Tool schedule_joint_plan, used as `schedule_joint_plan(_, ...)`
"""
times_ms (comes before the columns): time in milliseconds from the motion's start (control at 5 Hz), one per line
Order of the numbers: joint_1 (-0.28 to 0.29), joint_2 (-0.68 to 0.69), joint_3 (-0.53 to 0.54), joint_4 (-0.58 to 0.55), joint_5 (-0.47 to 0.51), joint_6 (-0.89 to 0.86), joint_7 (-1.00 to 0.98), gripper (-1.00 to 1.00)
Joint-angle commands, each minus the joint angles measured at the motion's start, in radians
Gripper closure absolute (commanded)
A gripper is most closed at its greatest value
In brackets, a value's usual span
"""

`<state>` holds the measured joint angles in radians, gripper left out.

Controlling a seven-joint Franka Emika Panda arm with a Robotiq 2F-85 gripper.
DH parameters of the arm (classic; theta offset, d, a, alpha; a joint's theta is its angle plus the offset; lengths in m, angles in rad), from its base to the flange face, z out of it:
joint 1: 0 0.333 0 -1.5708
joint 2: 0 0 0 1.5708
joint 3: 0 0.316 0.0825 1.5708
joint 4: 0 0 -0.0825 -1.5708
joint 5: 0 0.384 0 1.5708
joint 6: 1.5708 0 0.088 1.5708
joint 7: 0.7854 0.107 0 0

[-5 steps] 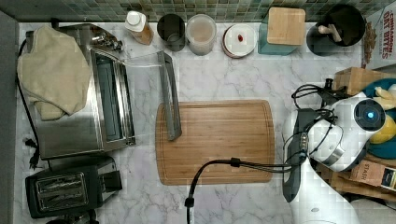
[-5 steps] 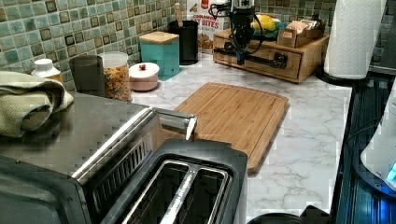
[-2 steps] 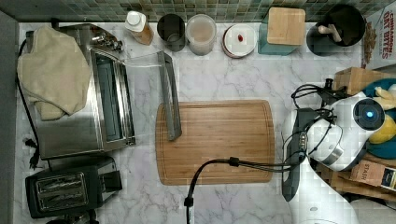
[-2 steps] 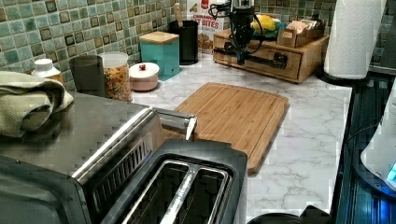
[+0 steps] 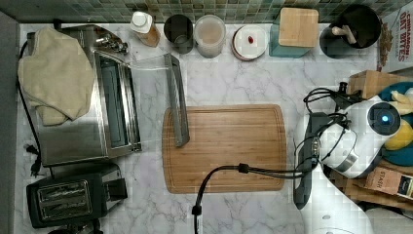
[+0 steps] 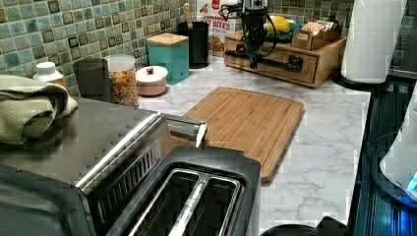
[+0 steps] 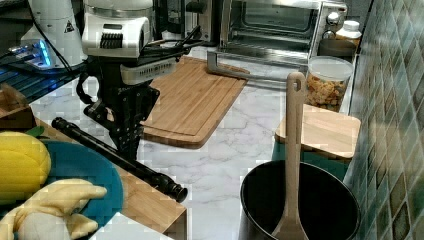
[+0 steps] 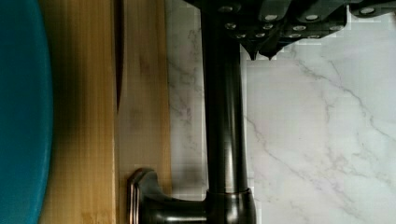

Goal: Close the drawer.

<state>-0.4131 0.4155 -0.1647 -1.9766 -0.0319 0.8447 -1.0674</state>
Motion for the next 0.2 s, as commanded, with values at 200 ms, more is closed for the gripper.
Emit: schedule_joint_plan(200, -0.098, -0.013, -0.110, 0.088, -0.010, 0.021, 0.026, 1.00)
